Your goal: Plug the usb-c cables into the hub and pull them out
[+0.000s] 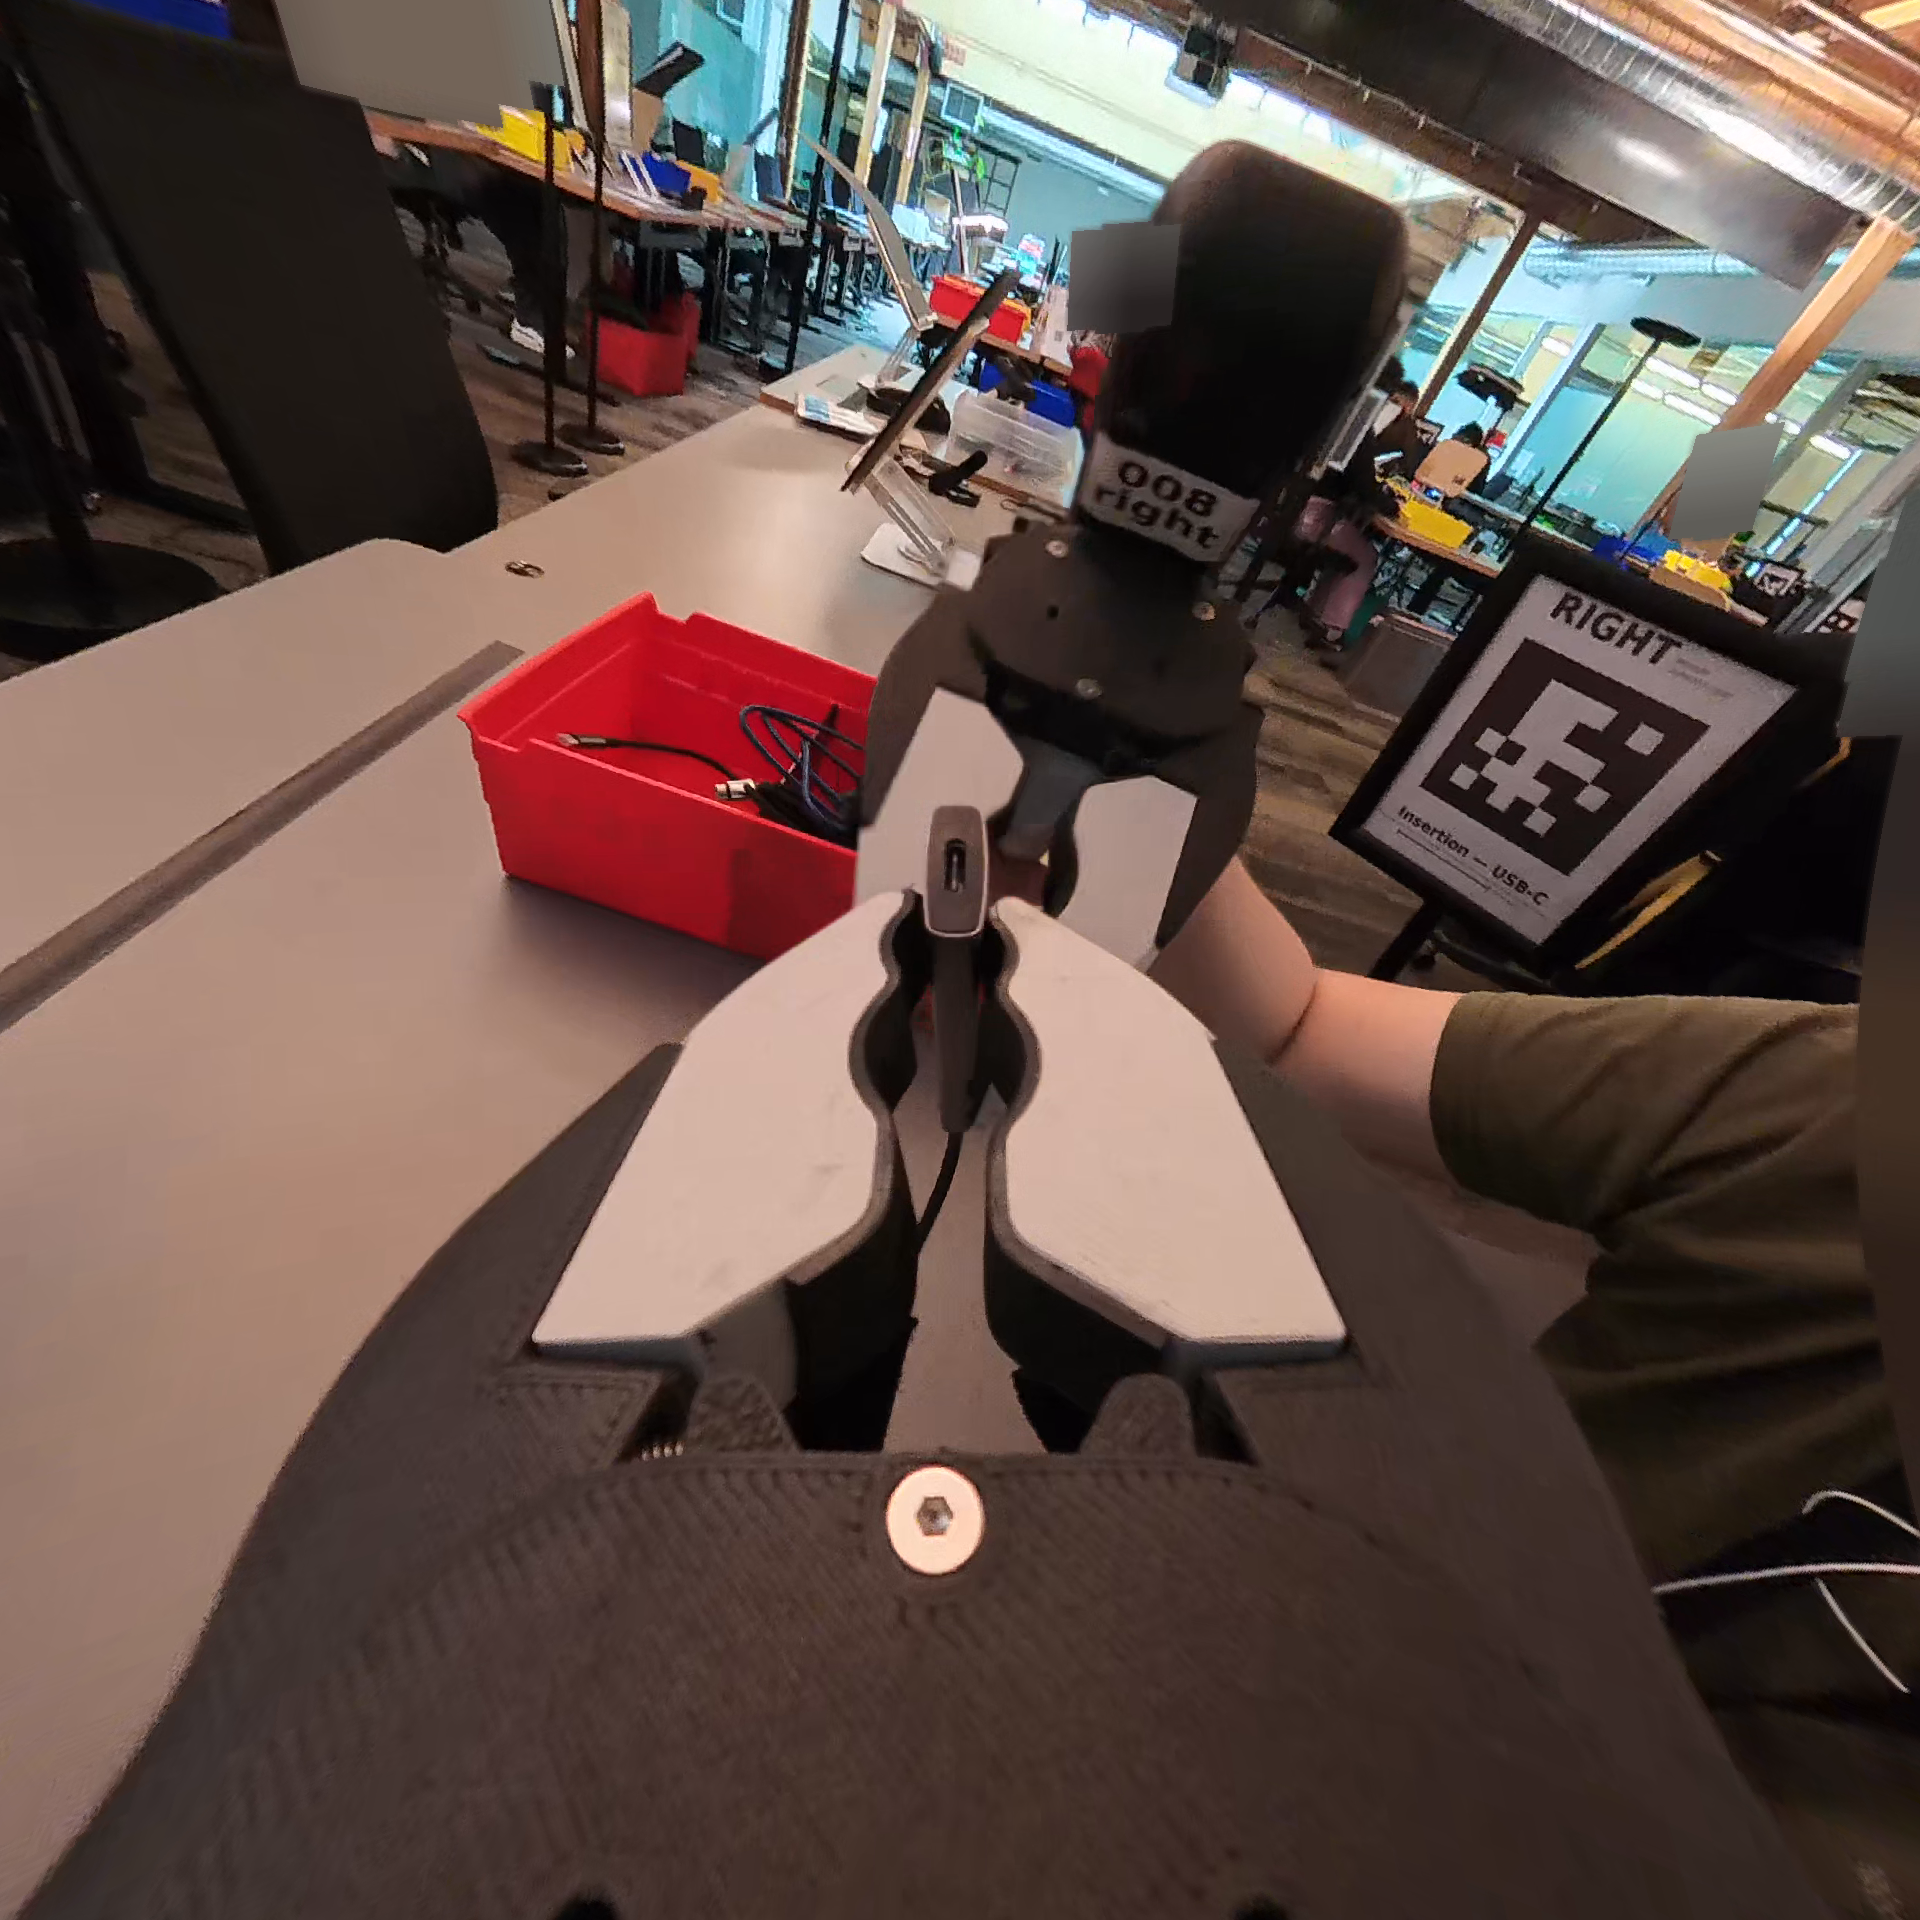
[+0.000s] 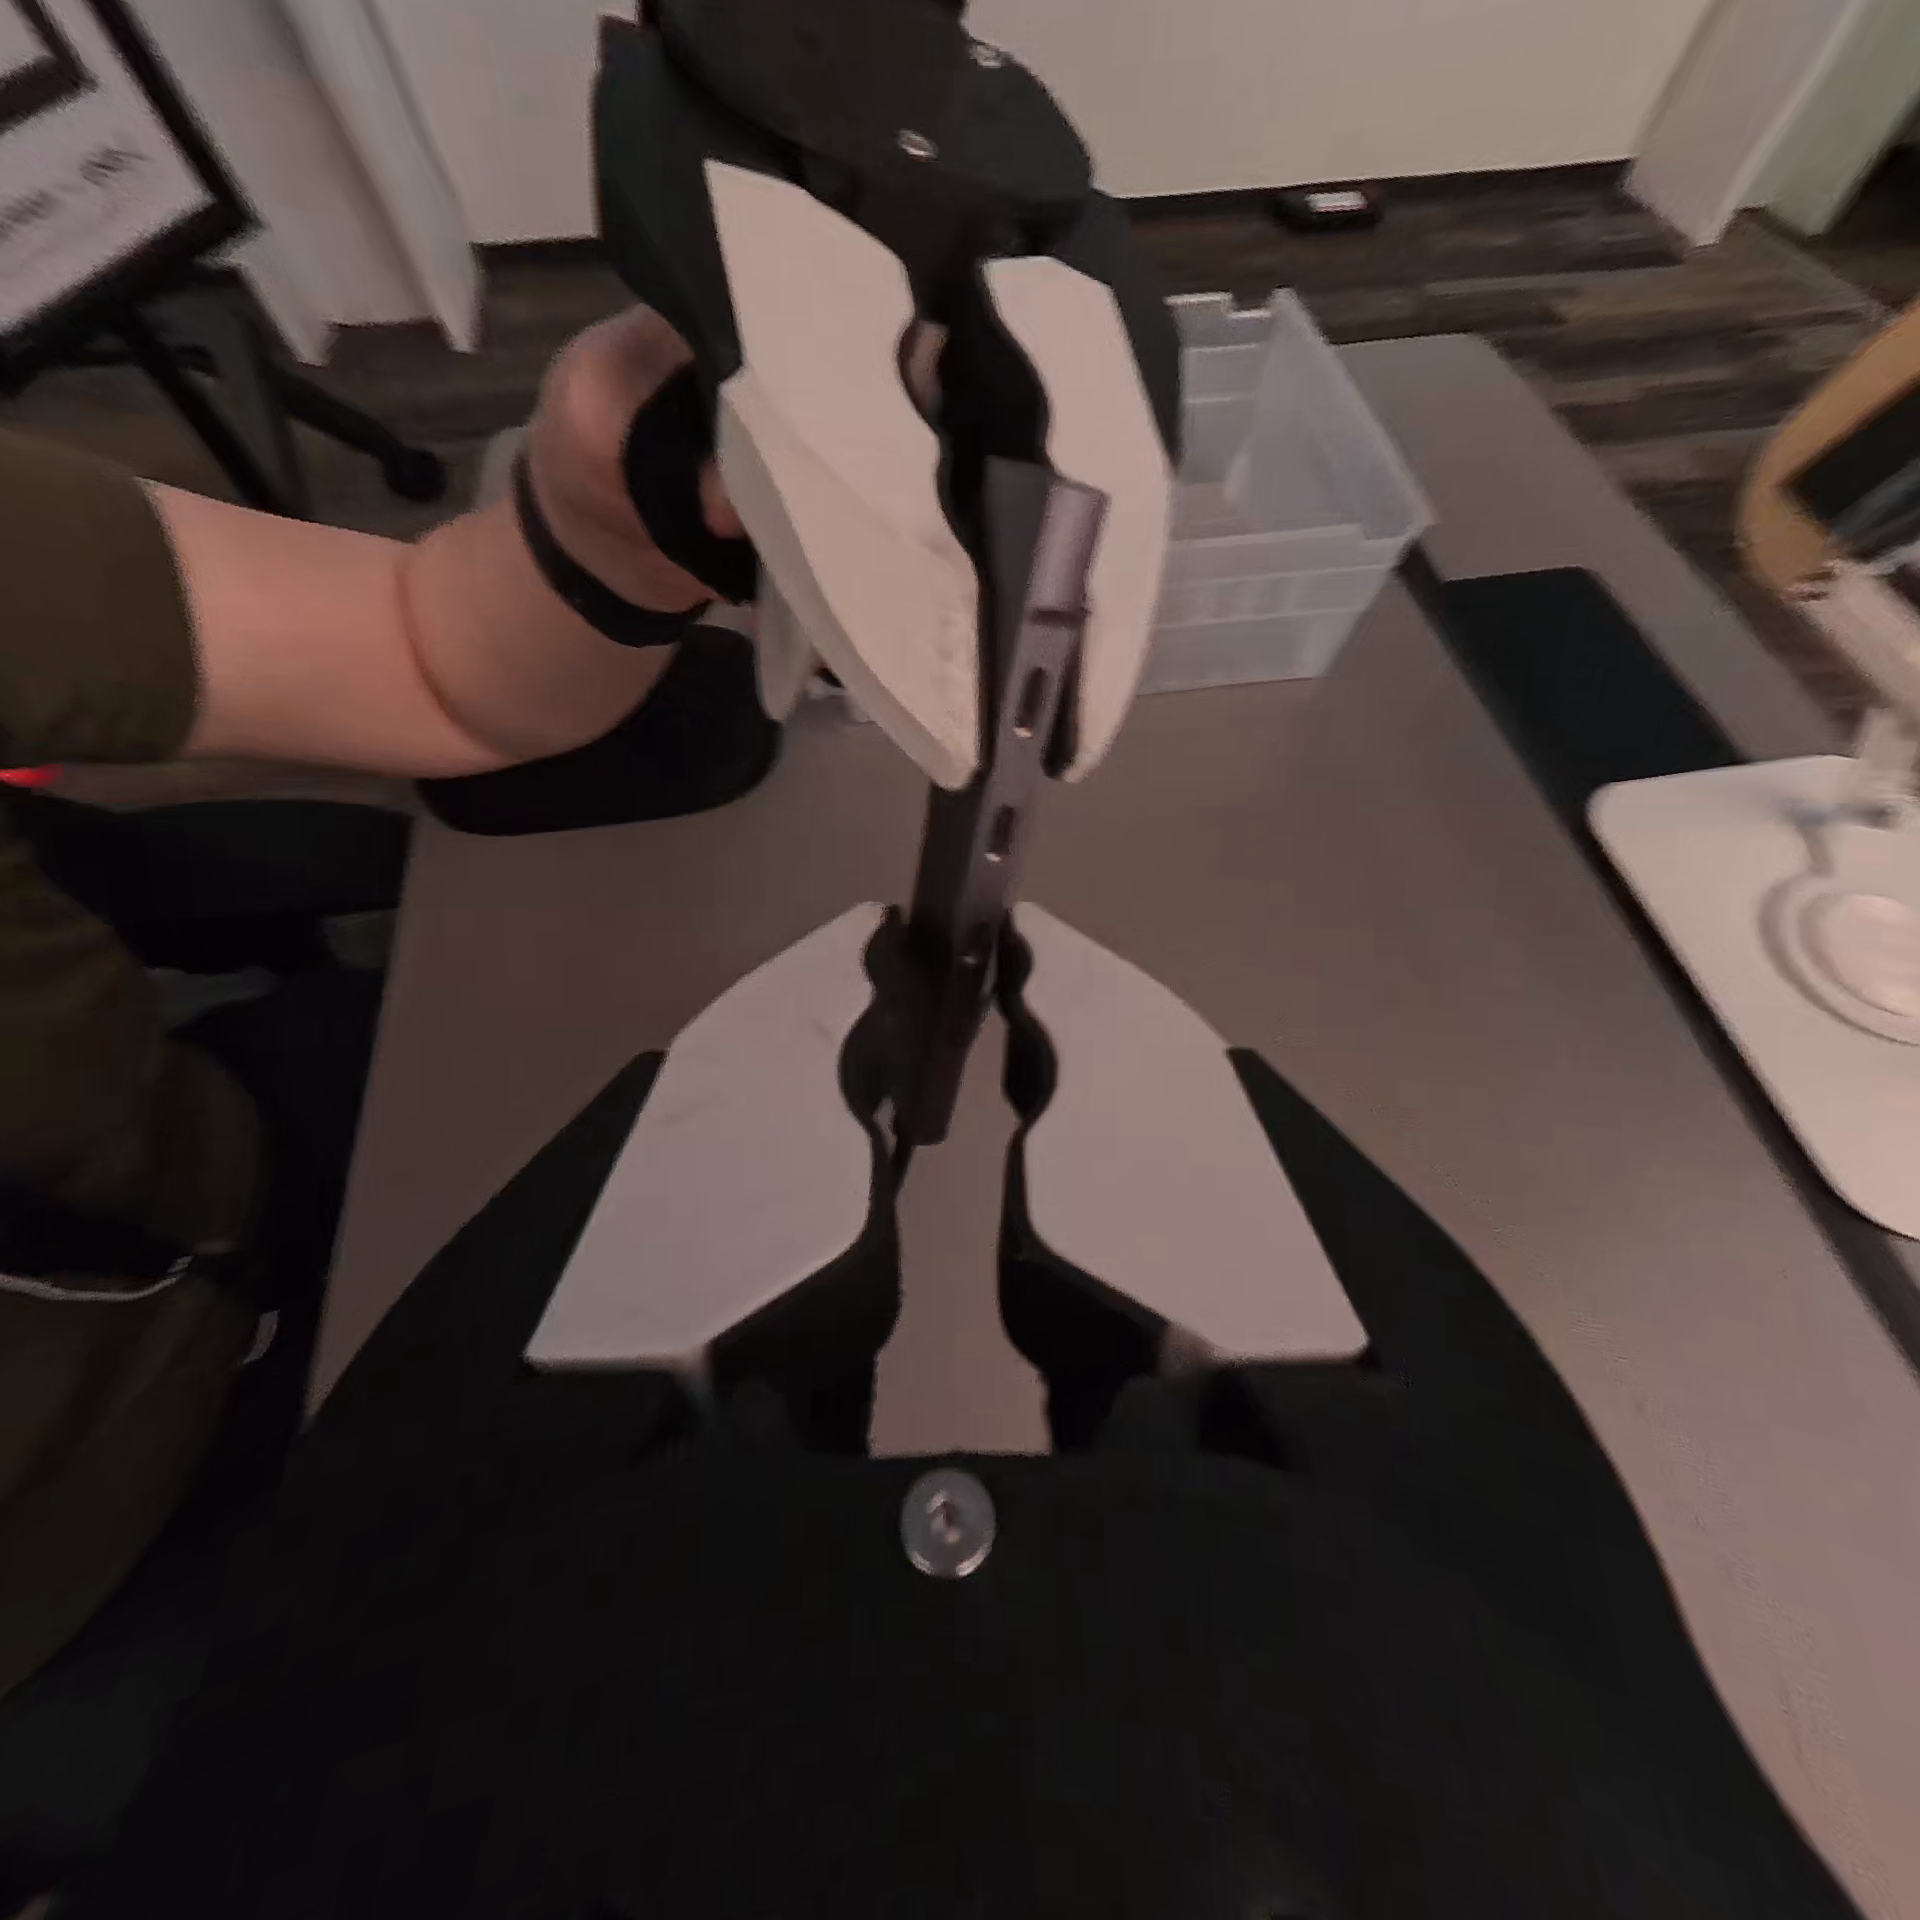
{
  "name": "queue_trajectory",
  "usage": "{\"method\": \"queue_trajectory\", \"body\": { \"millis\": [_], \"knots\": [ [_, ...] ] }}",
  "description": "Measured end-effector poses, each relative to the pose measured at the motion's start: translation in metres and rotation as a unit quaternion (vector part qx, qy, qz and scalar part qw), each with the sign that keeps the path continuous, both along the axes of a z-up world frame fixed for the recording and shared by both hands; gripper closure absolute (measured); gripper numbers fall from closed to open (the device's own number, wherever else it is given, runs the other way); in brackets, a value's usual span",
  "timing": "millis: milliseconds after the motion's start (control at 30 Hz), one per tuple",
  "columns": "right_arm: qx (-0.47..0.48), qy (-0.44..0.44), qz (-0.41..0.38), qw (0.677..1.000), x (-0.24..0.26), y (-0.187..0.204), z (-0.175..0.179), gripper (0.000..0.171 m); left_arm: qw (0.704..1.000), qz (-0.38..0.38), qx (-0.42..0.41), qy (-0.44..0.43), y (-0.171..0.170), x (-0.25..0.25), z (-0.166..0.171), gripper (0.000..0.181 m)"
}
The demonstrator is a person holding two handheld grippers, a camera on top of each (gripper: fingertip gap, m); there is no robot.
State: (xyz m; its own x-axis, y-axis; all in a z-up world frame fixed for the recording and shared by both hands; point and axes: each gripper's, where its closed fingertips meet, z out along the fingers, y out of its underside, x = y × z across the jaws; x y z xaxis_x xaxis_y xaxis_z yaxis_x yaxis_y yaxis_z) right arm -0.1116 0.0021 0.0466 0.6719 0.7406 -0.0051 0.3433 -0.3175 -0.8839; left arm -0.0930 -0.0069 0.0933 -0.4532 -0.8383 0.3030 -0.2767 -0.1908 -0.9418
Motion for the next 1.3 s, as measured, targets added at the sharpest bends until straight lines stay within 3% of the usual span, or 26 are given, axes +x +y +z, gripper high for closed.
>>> {"method": "queue_trajectory", "body": {
  "millis": [100, 167, 200, 400, 500, 633, 733, 900, 1000, 1133, 1200, 1300],
  "knots": [
    [-0.013, 0.002, 0.0, 1.0, 0.007, -0.003, 0.004, 0.161, 1.0, -0.011, -0.011, -0.011, -0.004, -0.002, 0.004, 0.164],
    [0.02, 0.029, -0.014, 0.999, 0.024, -0.01, 0.027, 0.161, 0.999, -0.001, -0.028, -0.016, -0.001, -0.005, 0.013, 0.132],
    [0.032, 0.044, -0.03, 0.998, 0.037, -0.015, 0.039, 0.161, 0.999, 0.006, -0.03, -0.021, 0.002, -0.007, 0.017, 0.13],
    [0.152, 0.105, -0.196, 0.963, 0.166, -0.061, 0.103, 0.161, 0.998, -0.003, -0.052, -0.034, 0.012, -0.024, 0.033, 0.145],
    [0.175, 0.144, -0.248, 0.942, 0.226, -0.085, 0.104, 0.161, 0.998, -0.004, -0.065, -0.027, 0.015, -0.025, 0.033, 0.148],
    [0.122, 0.19, -0.336, 0.914, 0.301, -0.093, 0.063, 0.161, 0.998, -0.009, -0.058, -0.017, 0.014, -0.024, 0.028, 0.152],
    [0.049, 0.16, -0.413, 0.895, 0.347, -0.085, 0.009, 0.161, 0.998, -0.016, -0.052, -0.009, 0.012, -0.022, 0.023, 0.156],
    [-0.057, 0.038, -0.45, 0.89, 0.366, -0.073, -0.058, 0.161, 0.999, -0.022, -0.048, 0.008, 0.011, -0.018, 0.014, 0.159],
    [-0.132, -0.08, -0.429, 0.89, 0.36, -0.071, -0.095, 0.16, 0.998, -0.026, -0.048, 0.019, 0.01, -0.016, 0.01, 0.159],
    [-0.193, -0.245, -0.433, 0.846, 0.375, -0.065, -0.136, 0.154, 0.998, -0.028, -0.048, 0.025, 0.011, -0.016, 0.007, 0.159],
    [-0.214, -0.301, -0.458, 0.809, 0.388, -0.065, -0.144, 0.139, 0.998, -0.028, -0.047, 0.027, 0.012, -0.017, 0.007, 0.159],
    [-0.227, -0.296, -0.484, 0.791, 0.394, -0.072, -0.137, 0.129, 0.999, -0.019, -0.043, 0.025, 0.018, -0.021, 0.011, 0.159]
  ]
}}
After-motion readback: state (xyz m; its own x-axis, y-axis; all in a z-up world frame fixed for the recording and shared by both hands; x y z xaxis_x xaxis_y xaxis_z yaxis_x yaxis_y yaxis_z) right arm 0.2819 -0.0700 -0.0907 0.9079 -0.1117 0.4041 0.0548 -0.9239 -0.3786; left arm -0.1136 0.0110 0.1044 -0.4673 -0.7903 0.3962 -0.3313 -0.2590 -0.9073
